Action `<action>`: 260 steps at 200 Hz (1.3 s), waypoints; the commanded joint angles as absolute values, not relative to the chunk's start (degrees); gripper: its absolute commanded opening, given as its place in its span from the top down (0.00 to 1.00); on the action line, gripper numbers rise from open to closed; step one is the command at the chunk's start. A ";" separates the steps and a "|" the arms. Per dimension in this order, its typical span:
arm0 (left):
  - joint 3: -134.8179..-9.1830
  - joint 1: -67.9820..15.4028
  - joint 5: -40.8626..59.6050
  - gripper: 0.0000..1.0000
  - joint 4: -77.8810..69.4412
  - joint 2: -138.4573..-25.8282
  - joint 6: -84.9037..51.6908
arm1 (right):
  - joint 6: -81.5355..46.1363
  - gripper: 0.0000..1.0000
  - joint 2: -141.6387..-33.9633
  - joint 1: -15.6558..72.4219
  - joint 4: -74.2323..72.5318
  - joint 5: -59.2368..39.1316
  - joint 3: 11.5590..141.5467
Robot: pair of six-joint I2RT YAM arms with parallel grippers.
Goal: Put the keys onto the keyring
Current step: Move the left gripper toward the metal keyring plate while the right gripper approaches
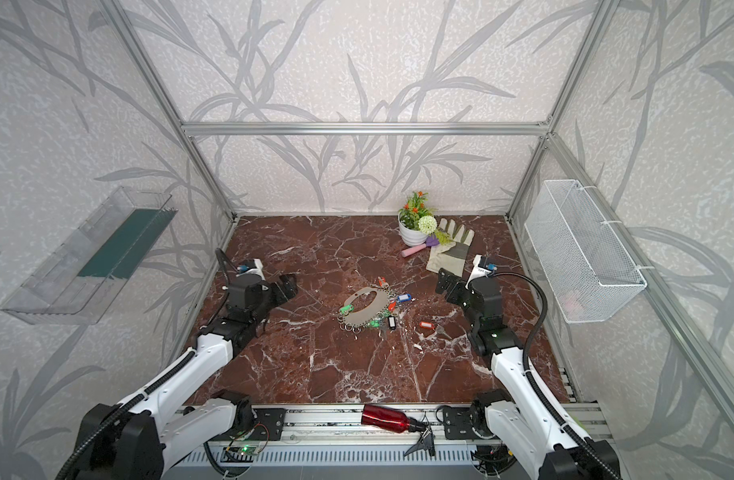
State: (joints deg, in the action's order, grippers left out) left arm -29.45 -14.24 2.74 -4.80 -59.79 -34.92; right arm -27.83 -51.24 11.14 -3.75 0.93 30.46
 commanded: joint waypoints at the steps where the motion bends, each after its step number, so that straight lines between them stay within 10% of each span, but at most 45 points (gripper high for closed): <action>1: -27.93 -18.34 15.33 0.16 -4.66 -62.15 -36.45 | -22.93 0.00 -52.35 13.20 7.25 -2.12 34.61; 64: -32.65 -23.56 30.32 0.46 -6.63 -81.29 -33.33 | -19.95 0.00 -55.66 19.57 9.64 -7.91 37.83; 260: -34.63 -25.57 34.36 0.65 -10.32 -91.41 -32.74 | -22.67 0.01 -60.32 19.95 4.96 -12.54 36.99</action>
